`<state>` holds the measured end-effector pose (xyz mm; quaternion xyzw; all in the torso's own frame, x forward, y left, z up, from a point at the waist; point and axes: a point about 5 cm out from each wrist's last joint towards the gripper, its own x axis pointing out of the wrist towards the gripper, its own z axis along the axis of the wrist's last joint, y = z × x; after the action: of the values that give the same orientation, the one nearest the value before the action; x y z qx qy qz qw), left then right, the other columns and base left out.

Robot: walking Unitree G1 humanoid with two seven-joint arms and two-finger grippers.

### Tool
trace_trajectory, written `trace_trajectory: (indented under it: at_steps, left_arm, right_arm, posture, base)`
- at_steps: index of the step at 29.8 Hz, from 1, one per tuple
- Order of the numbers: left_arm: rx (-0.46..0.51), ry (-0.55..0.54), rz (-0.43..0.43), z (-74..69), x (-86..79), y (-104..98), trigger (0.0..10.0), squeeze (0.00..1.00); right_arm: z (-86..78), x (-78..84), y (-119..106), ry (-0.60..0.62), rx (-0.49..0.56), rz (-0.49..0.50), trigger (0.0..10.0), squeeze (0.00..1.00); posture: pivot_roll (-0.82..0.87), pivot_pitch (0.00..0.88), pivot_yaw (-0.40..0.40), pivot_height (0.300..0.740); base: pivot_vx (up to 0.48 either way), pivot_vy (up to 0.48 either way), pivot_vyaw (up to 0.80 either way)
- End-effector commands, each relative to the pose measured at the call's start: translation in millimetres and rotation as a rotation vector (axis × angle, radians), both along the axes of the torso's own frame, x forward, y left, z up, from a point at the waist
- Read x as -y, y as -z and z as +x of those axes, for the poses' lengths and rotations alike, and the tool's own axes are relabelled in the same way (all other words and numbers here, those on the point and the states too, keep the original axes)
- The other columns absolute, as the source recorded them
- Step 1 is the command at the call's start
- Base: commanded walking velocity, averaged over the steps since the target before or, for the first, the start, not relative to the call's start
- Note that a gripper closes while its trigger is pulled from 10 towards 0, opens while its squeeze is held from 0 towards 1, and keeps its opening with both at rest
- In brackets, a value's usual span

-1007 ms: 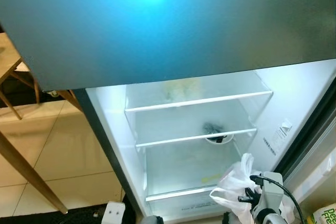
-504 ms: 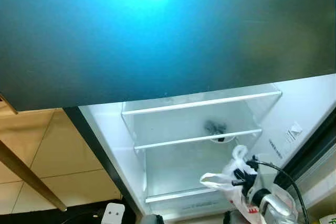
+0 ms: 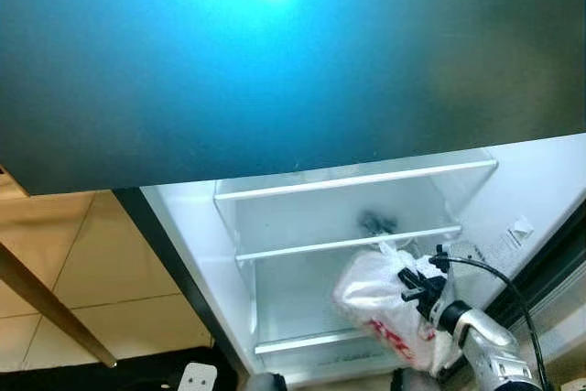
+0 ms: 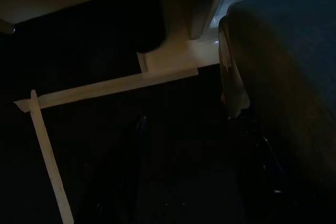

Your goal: Restocking fridge

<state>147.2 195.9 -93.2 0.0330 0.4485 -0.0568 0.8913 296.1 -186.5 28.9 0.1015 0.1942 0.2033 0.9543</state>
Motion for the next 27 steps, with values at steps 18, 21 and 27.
trace_trajectory:
  at_steps: [18, 21, 27]
  left_arm:
    - [0.072, 0.053, -0.017, 17.5, -9.8, -10.9, 10.0, 0.0]
    - [0.085, 0.051, -0.016, 15.5, -20.0, -13.1, 10.0, 0.0]
    - [0.121, 0.066, -0.023, 15.6, -21.0, -15.7, 10.0, 0.0]
  right_arm:
    - [34.9, -37.2, -22.9, -0.176, 0.127, -0.268, 10.0, 0.0]
    - [37.1, -38.3, -26.4, -0.193, 0.17, -0.306, 10.0, 0.0]
    - [42.7, -47.7, -31.9, -0.229, 0.225, -0.391, 10.0, 0.0]
  posture:
    - [0.01, 0.209, -0.004, 0.588]
    - [0.01, 0.215, -0.006, 0.588]
    - [0.03, 0.242, -0.005, 0.588]
  base:
    - [0.0, 0.0, 0.0]
    - [0.0, 0.0, 0.0]
    - [0.0, 0.0, 0.0]
